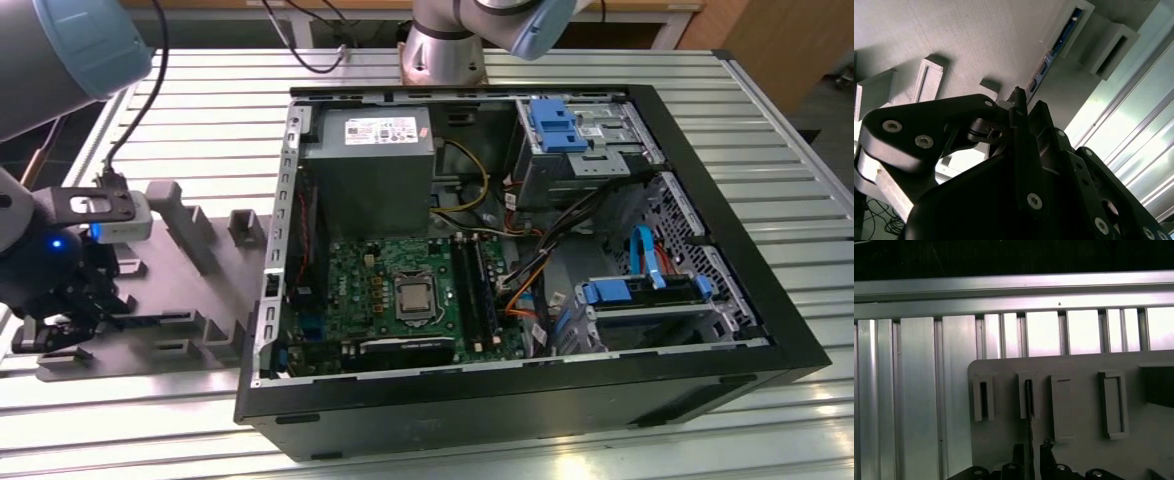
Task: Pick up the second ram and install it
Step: 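Pick up the second ram and move it above second insertion slot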
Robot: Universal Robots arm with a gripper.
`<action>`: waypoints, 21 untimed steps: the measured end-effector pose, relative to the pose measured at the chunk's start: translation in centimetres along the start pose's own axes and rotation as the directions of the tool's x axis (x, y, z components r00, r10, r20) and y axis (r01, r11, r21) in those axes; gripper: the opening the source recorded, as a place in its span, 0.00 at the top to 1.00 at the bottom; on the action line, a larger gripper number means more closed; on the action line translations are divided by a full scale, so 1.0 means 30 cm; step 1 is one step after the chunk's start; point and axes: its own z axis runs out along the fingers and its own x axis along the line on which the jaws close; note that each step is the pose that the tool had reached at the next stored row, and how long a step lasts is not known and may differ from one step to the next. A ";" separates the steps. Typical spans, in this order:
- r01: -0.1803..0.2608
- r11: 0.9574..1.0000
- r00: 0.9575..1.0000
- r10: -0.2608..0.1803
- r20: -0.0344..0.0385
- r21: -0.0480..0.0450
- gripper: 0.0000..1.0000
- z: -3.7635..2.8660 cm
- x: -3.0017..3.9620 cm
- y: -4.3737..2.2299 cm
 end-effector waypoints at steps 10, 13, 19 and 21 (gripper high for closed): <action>0.000 1.000 1.000 0.000 0.000 0.000 0.73 0.003 0.000 0.000; 0.000 1.000 1.000 0.000 0.000 0.000 0.81 0.004 0.000 0.000; 0.000 1.000 1.000 0.000 0.000 0.000 0.88 0.005 0.000 0.000; 0.000 1.000 1.000 0.000 0.000 0.000 0.88 0.005 0.000 0.000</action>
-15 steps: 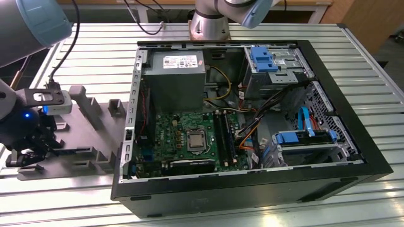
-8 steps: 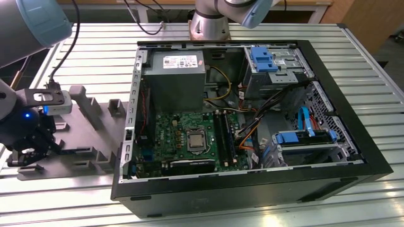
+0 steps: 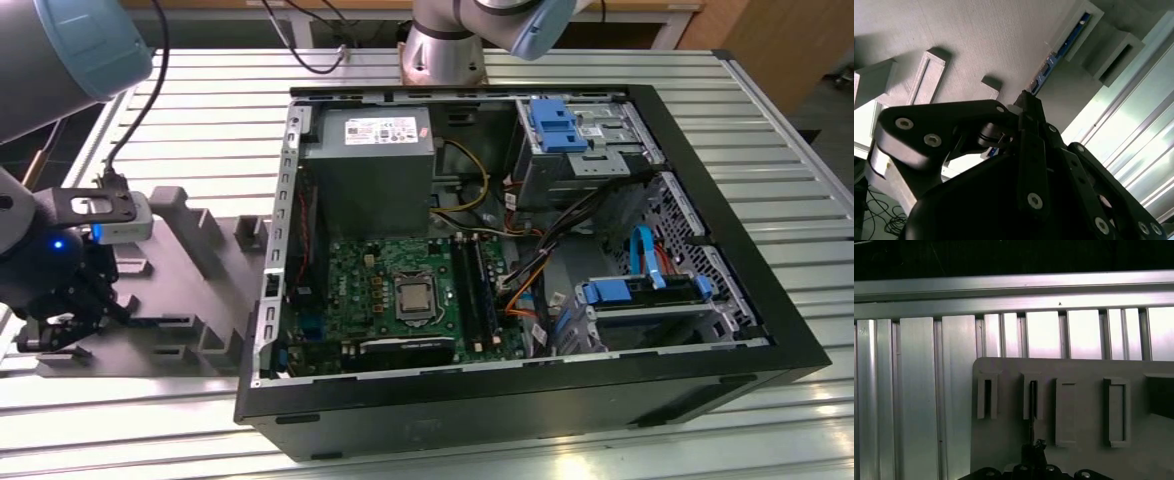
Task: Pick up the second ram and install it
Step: 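Pick up the second ram and move it above second insertion slot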
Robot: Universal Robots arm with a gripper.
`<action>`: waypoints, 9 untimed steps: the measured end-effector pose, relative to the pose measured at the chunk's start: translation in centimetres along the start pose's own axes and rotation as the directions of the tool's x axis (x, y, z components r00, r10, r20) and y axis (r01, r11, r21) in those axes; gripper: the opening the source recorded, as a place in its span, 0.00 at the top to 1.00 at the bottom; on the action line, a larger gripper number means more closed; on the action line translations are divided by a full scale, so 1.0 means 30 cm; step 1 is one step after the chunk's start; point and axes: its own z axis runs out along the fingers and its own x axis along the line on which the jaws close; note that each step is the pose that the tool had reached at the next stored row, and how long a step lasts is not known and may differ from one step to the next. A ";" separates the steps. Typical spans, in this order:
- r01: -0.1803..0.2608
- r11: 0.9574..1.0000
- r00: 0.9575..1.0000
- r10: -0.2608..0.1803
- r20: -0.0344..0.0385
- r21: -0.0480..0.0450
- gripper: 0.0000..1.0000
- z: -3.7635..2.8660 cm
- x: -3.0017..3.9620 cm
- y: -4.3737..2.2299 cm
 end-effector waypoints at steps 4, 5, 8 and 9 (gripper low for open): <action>0.016 1.000 1.000 -0.016 0.000 -0.001 0.88 0.001 0.000 0.000; 0.034 0.999 0.999 -0.034 0.000 -0.002 0.88 0.001 0.000 0.000; 0.088 0.996 0.996 -0.088 0.000 -0.005 0.88 0.001 0.000 0.000; 0.101 0.995 0.995 -0.101 0.000 -0.006 0.88 0.001 0.000 0.000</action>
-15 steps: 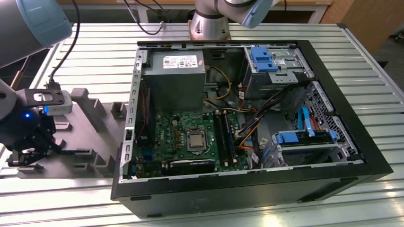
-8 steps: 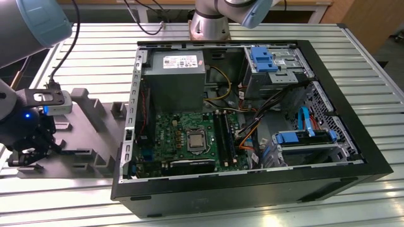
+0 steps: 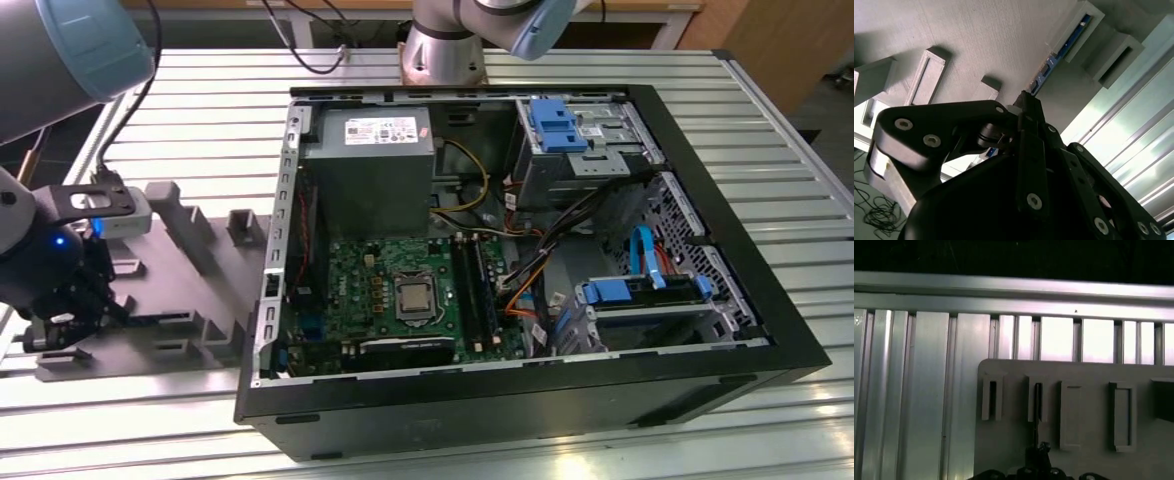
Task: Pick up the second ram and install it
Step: 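Pick up the second ram and move it above second insertion slot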
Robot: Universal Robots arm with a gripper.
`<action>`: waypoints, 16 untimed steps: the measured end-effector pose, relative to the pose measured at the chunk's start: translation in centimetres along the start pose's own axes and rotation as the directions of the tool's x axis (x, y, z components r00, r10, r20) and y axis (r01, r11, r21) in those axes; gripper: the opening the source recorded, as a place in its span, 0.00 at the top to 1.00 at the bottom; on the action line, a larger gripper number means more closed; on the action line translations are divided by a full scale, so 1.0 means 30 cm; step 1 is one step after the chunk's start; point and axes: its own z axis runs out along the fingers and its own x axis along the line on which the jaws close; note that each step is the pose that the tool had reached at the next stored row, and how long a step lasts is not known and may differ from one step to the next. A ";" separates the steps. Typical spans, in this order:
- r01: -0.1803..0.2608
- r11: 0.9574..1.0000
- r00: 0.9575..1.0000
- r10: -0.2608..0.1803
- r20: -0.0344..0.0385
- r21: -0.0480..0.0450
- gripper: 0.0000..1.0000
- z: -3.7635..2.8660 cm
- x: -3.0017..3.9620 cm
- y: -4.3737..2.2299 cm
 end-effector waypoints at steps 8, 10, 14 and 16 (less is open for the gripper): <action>0.001 1.000 1.000 -0.001 0.000 -0.001 0.88 0.000 0.000 0.000; 0.001 1.000 1.000 -0.001 0.000 -0.001 0.88 0.000 0.000 0.000; 0.001 1.000 1.000 -0.001 0.000 -0.001 0.88 -0.004 0.000 0.000; 0.001 1.000 1.000 -0.001 0.000 -0.001 0.88 -0.006 0.000 0.000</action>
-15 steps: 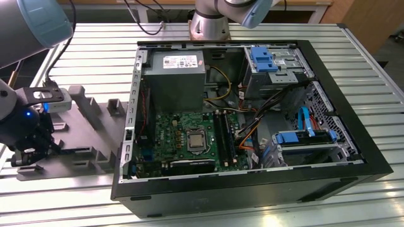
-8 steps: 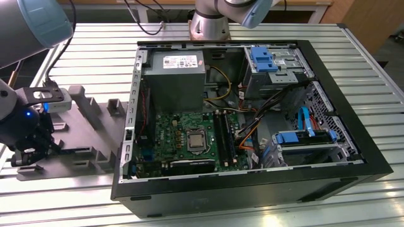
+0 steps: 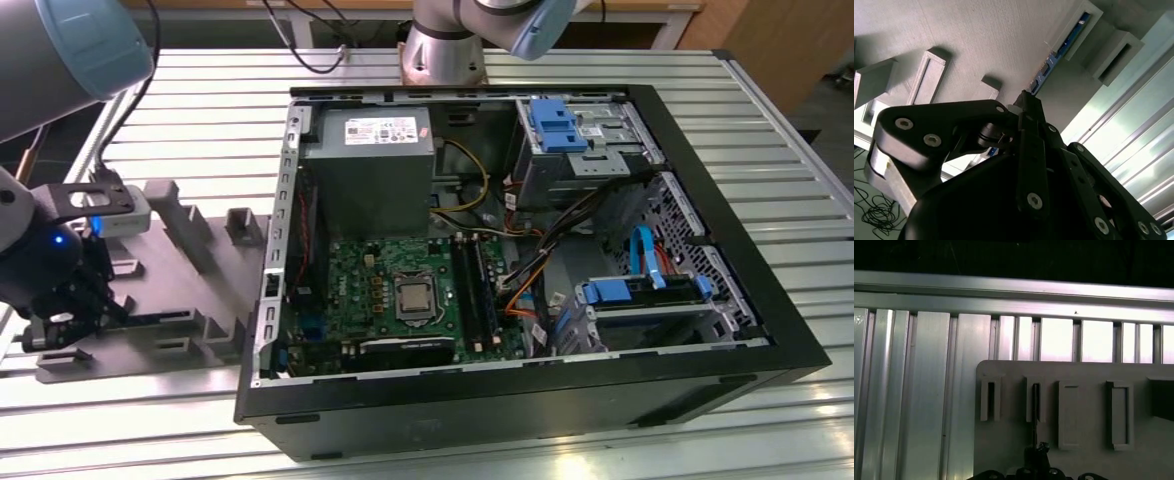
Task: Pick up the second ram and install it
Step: 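Pick up the second ram and move it above second insertion slot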
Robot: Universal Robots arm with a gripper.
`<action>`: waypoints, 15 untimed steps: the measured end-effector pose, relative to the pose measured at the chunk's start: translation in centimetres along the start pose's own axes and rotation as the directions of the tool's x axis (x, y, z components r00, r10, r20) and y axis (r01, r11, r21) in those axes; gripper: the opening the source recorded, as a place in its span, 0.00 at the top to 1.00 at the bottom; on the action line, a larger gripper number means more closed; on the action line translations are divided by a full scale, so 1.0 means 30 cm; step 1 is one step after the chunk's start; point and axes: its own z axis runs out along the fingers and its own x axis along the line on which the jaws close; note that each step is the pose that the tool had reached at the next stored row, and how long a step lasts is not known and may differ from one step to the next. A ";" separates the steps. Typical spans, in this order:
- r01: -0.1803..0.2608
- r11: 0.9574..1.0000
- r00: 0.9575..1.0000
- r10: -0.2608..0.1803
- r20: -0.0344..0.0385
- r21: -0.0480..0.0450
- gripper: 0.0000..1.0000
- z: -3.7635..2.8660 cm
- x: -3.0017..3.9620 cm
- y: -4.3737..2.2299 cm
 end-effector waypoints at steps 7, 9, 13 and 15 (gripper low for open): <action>0.000 1.000 1.000 0.000 0.000 0.000 0.88 -0.006 0.000 0.000; 0.000 1.000 1.000 0.000 0.000 0.000 0.88 -0.010 0.000 0.000; 0.000 1.000 1.000 0.000 0.000 0.000 0.88 -0.019 -0.001 0.000; 0.000 1.000 1.000 0.000 0.000 0.000 0.88 -0.025 -0.001 0.000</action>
